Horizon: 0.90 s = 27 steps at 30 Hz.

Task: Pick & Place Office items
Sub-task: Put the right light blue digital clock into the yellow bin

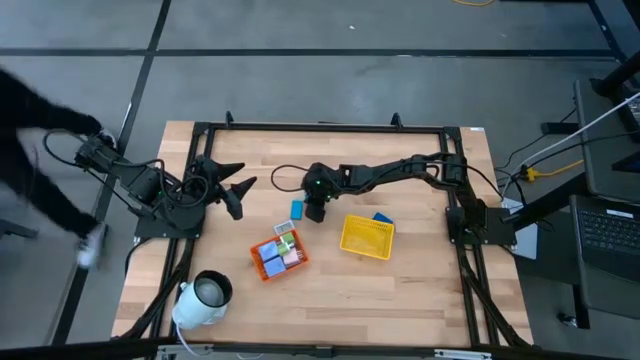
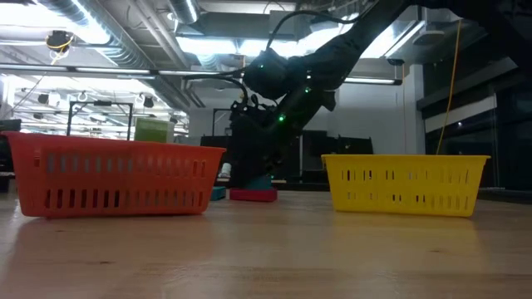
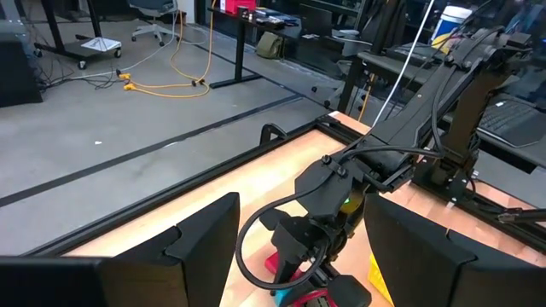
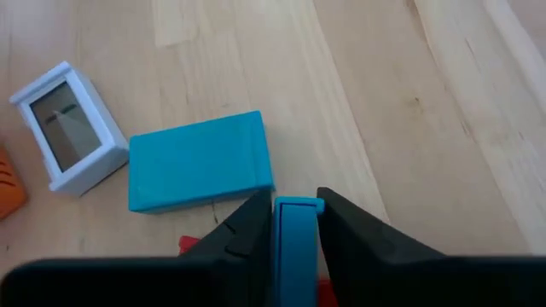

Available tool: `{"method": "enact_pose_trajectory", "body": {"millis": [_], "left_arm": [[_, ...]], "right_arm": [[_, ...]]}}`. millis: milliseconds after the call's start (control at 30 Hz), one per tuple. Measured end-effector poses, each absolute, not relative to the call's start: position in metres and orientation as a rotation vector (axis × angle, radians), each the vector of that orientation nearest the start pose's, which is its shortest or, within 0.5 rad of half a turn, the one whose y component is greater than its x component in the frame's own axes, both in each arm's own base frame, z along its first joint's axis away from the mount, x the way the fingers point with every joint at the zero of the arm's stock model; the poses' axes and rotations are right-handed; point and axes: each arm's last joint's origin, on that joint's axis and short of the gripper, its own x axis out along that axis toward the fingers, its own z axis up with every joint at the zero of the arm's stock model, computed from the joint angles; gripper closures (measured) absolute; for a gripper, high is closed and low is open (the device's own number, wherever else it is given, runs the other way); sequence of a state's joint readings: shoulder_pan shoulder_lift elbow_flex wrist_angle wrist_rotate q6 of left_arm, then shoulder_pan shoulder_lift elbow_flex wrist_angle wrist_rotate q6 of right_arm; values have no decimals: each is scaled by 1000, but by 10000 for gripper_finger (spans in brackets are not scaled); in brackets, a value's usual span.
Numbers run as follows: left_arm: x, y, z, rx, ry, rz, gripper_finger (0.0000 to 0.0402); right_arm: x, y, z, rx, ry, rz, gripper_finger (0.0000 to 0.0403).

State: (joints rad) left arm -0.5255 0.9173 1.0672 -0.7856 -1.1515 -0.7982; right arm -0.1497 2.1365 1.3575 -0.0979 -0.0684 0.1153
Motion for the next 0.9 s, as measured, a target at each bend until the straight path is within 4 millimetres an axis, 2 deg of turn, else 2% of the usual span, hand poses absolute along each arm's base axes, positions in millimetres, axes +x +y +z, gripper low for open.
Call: {"method": "enact_pose_trajectory", "body": {"millis": [233, 400, 667, 900], "left_arm": [[149, -56, 362, -281, 162, 720, 155], [149, -56, 362, -281, 163, 720, 155], [149, -56, 362, -280, 163, 720, 155], [149, -58, 362, -268, 168, 704, 155]], "right_arm": [[439, -61, 127, 222, 854, -119, 324], [449, -54, 144, 214, 829, -101, 318], [454, -38, 182, 194, 915, -62, 324], [427, -12, 203, 228, 1072, -59, 324]]}}
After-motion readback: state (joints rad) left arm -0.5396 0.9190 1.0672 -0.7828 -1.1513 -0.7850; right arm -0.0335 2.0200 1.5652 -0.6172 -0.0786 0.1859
